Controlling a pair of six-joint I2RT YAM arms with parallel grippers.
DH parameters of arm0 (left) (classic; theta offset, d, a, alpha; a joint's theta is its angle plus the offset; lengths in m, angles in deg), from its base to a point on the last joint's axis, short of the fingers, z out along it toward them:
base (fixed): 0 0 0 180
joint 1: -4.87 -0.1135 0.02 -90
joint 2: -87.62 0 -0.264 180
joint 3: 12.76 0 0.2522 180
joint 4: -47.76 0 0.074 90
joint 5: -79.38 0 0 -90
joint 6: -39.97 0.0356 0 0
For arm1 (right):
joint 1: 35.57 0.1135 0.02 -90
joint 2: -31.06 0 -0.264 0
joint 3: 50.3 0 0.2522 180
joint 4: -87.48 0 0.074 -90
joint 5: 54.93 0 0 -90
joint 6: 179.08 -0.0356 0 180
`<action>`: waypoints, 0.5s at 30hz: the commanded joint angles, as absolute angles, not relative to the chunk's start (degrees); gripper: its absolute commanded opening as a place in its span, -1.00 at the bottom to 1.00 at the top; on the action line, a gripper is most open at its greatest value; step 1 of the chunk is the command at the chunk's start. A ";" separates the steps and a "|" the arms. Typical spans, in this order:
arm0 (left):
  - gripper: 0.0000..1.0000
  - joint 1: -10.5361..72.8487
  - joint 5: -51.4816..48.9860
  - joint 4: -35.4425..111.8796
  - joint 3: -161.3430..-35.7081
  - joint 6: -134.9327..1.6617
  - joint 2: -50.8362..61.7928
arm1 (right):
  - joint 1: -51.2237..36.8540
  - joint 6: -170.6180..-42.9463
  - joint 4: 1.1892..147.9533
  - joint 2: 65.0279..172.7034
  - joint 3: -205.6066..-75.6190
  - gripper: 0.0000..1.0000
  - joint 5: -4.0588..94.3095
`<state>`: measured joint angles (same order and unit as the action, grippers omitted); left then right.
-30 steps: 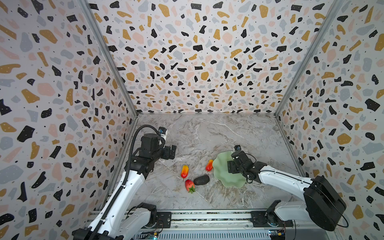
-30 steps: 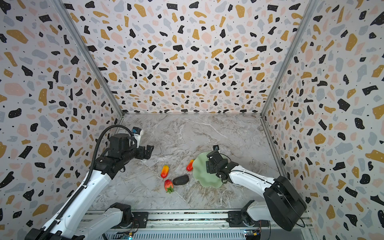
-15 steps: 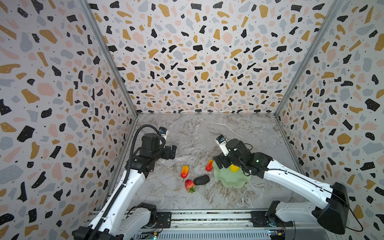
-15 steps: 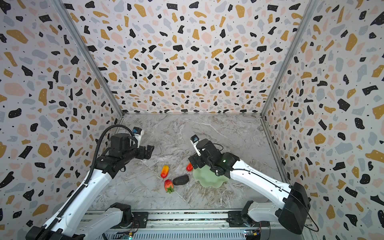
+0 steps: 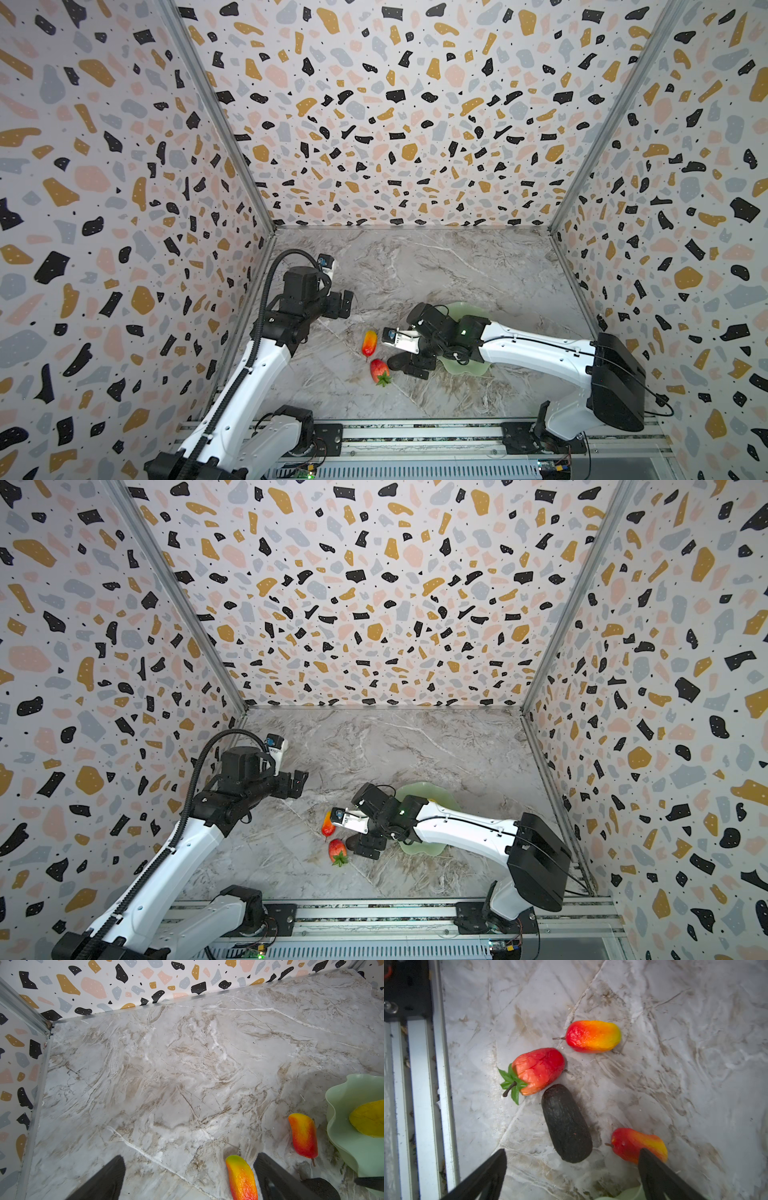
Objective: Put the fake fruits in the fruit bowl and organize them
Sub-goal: 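Lower the right gripper onto the dark avocado and grasp it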
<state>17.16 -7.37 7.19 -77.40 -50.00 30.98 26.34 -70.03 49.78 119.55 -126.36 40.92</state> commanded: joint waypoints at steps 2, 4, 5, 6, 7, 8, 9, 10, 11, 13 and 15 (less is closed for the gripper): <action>0.99 17.41 -8.26 8.06 -77.33 -49.52 31.55 | 26.70 -67.38 50.42 122.30 -128.49 0.99 44.64; 0.99 17.37 -8.33 8.02 -77.33 -49.56 31.63 | 26.90 -67.37 51.01 124.01 -128.47 0.96 44.45; 0.99 17.39 -8.37 8.04 -77.33 -49.50 31.63 | 26.93 -67.49 51.42 124.84 -128.53 0.93 44.18; 0.99 17.42 -8.46 8.07 -77.33 -49.57 31.63 | 27.02 -67.59 51.80 125.58 -128.65 0.89 43.71; 0.99 17.36 -8.42 8.07 -77.28 -49.50 31.67 | 27.07 -67.79 52.15 126.22 -128.82 0.86 43.44; 0.99 17.35 -8.42 8.01 -77.24 -49.56 31.72 | 27.10 -67.83 52.43 126.87 -129.07 0.81 43.34; 0.99 17.40 -8.51 8.07 -77.24 -49.55 31.72 | 27.11 -67.98 52.54 127.47 -129.33 0.75 43.23; 0.99 17.36 -8.52 8.07 -77.24 -49.51 31.77 | 27.10 -68.04 52.54 127.94 -129.65 0.69 43.16; 0.99 17.36 -8.54 8.07 -77.24 -49.50 31.81 | 27.16 -68.24 52.54 128.55 -130.00 0.61 42.95; 0.99 17.35 -8.60 8.07 -77.15 -49.51 31.90 | 27.19 -68.79 52.05 129.77 -130.79 0.43 42.59; 0.99 17.35 -8.69 8.07 -77.15 -49.50 31.99 | 27.16 -69.88 50.50 131.51 -132.32 0.29 41.93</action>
